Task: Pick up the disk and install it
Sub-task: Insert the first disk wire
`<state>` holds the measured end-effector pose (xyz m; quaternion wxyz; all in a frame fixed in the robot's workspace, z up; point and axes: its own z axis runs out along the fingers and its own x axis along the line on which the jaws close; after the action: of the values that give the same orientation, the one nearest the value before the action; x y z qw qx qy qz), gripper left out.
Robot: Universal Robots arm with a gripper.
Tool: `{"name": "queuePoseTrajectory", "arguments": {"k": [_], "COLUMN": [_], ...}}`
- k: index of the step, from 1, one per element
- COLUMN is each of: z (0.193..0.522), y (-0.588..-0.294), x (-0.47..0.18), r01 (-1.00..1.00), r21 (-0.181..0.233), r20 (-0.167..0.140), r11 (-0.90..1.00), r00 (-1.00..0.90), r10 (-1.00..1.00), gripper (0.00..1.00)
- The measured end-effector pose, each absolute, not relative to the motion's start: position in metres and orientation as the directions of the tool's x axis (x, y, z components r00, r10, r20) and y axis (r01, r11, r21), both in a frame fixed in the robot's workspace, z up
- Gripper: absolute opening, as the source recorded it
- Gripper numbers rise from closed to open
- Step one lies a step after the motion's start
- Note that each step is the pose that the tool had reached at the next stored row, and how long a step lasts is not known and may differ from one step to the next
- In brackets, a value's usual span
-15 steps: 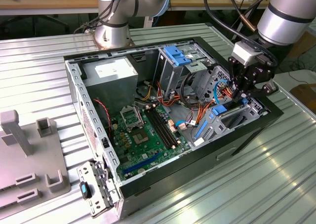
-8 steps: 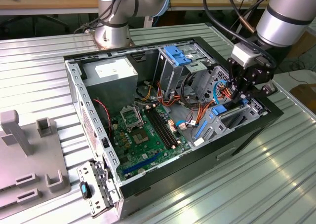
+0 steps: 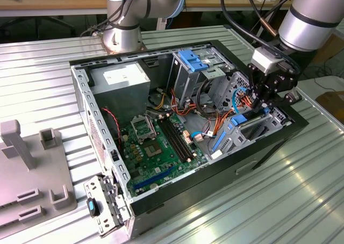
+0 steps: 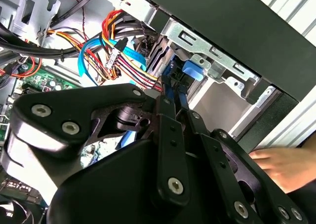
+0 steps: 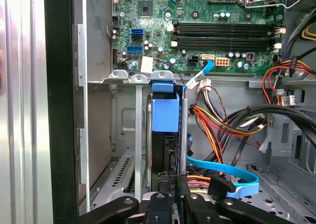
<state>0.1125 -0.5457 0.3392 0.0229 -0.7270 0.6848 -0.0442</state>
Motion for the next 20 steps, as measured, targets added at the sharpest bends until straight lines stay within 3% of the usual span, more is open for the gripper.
{"name": "queuePoseTrajectory", "arguments": {"k": [8, 9, 15, 16, 18, 20], "z": [0.339, 0.340, 0.350, 0.351, 0.351, 0.351], "y": [-0.546, -0.546, -0.546, -0.546, -0.546, -0.546], "x": [0.113, 0.113, 0.113, 0.113, 0.113, 0.113], "r01": [-0.994, -0.994, -0.994, -0.994, -0.994, -0.994], "r21": [-0.094, -0.094, -0.094, -0.094, -0.094, -0.094], "r20": [0.032, 0.033, 0.032, 0.033, 0.033, 0.033], "r11": [-0.061, -0.061, -0.061, -0.061, -0.061, -0.061], "r00": [0.058, 0.058, 0.058, 0.058, 0.058, 0.058], "r10": [-0.998, -0.998, -0.998, -0.998, -0.998, -0.998], "gripper": [0.18, 0.24, 0.24, 0.23, 0.11, 0.11]}}
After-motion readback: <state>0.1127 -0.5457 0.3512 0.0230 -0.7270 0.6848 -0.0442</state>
